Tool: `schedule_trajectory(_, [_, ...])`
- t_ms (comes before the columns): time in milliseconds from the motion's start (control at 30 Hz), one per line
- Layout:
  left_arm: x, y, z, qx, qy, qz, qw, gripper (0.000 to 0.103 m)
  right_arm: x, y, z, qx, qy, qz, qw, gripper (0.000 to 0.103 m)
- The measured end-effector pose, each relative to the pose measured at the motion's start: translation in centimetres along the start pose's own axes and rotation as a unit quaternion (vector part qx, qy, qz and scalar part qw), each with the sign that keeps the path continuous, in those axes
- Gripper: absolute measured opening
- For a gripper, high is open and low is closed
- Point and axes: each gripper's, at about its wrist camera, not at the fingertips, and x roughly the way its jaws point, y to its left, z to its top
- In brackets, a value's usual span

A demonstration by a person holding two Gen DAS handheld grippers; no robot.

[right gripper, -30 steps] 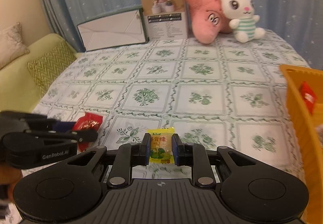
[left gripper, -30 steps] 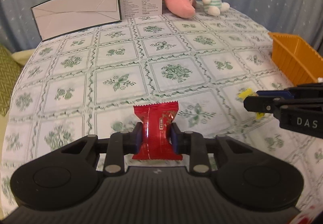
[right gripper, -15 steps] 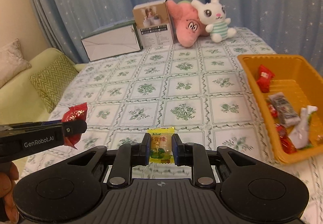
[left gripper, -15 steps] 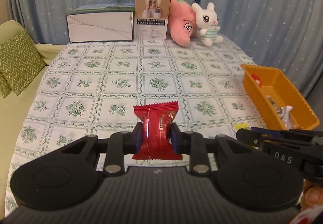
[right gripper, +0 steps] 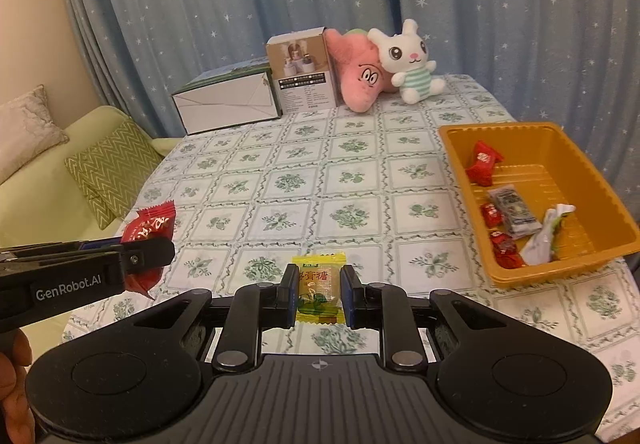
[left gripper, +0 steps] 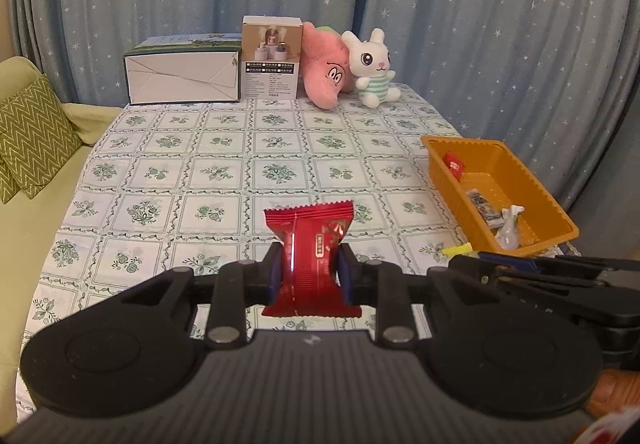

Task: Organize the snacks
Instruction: 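Carry the red and yellow packets over the orange tray with both tools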

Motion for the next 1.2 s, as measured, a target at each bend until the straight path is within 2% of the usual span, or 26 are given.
schedule_trajectory(267, [-0.8, -2.6, 0.0, 0.019, -0.001, -0.021, 0.9996, 0.025, -2.5, -1.7, 0.3, -0.004, -0.011, -0.028, 1.000, 0.022])
schedule_trajectory(500, [-0.6, -5.5, 0.5, 0.034, -0.003, -0.048, 0.9983, 0.025, -4.7, -4.8, 0.5, 0.021, -0.026, -0.051, 0.998, 0.022])
schedule_trajectory(733, [0.3, -9.2, 1.2, 0.049, 0.000, -0.082, 0.9954, 0.025, -6.9, -8.3, 0.4, 0.041, -0.038, -0.090, 0.994, 0.022])
schedule_trajectory(933, [1.2, -11.8, 1.7, 0.063, 0.002, -0.102, 0.9927, 0.025, -7.9, -10.9, 0.3, 0.057, -0.043, -0.119, 0.990, 0.022])
schedule_trajectory(1200, [2.5, -14.7, 2.4, 0.089, 0.003, -0.118, 0.9890, 0.025, -8.3, -12.9, 0.5, 0.069, -0.043, -0.135, 0.988, 0.022])
